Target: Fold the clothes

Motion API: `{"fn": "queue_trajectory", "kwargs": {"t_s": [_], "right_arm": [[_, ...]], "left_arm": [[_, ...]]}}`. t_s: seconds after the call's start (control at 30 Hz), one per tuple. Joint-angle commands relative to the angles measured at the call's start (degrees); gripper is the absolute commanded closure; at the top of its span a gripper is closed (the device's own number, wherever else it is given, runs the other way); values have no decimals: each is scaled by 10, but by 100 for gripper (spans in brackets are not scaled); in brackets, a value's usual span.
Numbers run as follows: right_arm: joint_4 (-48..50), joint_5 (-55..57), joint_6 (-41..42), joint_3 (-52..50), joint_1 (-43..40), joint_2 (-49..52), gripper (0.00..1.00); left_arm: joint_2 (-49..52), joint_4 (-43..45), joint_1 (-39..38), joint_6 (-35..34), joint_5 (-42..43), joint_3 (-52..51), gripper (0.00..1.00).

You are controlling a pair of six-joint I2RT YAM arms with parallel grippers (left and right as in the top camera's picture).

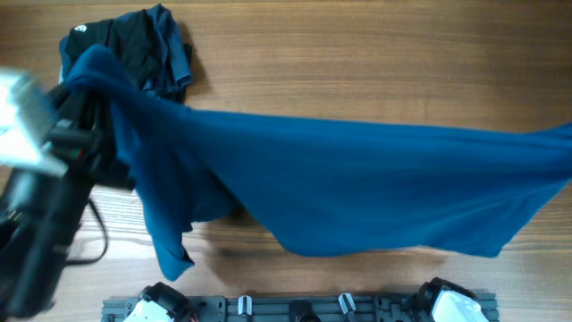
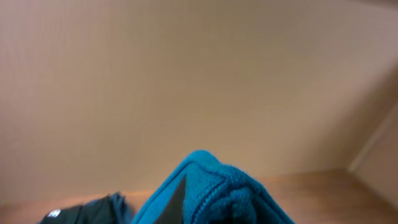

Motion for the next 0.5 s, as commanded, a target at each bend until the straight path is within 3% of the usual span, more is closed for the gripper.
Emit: {"fn": "queue_trajectory", "kwargs": {"t_s": [0.0,0.33,0.47], "right_arm": [[-10,26,13,1,-3,61,96],[2,22,9,1,-3,235,96],[37,-13,6,1,-3,335,96]], "left_arm": [[65,-19,-2,-3,-70,5,96],[239,-14,35,-4,-101,5,96],[333,34,56,-3,-94,5,96]]}}
